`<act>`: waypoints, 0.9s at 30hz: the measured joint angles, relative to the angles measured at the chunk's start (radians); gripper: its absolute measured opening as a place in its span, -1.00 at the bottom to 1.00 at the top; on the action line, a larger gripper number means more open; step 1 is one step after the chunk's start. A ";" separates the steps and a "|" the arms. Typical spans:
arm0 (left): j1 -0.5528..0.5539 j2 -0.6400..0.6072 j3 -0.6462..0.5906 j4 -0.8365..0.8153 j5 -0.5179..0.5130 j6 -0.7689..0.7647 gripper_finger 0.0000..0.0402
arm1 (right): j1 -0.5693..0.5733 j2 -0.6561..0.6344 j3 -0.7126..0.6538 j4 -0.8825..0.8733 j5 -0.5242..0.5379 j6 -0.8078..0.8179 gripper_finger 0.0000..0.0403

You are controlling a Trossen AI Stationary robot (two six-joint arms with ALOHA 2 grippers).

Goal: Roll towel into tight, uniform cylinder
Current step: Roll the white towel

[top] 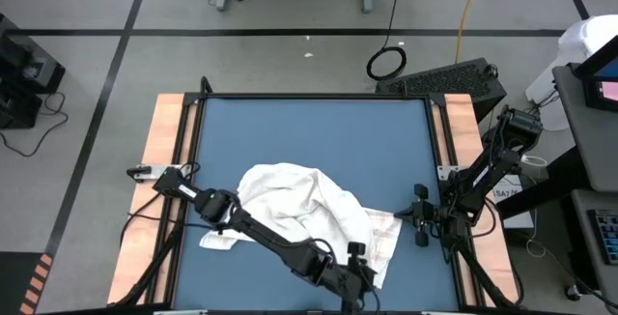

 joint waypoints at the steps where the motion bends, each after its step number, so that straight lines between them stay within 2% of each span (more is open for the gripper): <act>1: -0.003 0.000 0.005 0.005 0.001 -0.003 -0.11 | 0.000 0.000 0.000 0.000 -0.001 0.000 -1.00; 4: -0.010 -0.002 0.025 0.010 -0.008 -0.004 -0.01 | 0.000 0.000 0.000 0.000 -0.002 0.000 -1.00; 8: 0.001 -0.005 0.031 0.007 -0.083 0.026 0.10 | 0.000 0.000 0.000 0.000 -0.004 0.000 -1.00; 16: 0.071 -0.052 0.031 -0.028 -0.106 0.146 0.13 | 0.000 0.000 0.001 0.006 -0.009 -0.005 -1.00; 20: 0.147 -0.058 0.032 -0.091 -0.033 0.077 0.13 | 0.000 0.000 0.000 0.007 -0.009 -0.008 -1.00; 27: 0.225 -0.041 0.030 -0.376 0.008 -0.062 0.13 | 0.000 0.000 0.000 0.007 -0.009 -0.010 -1.00</act>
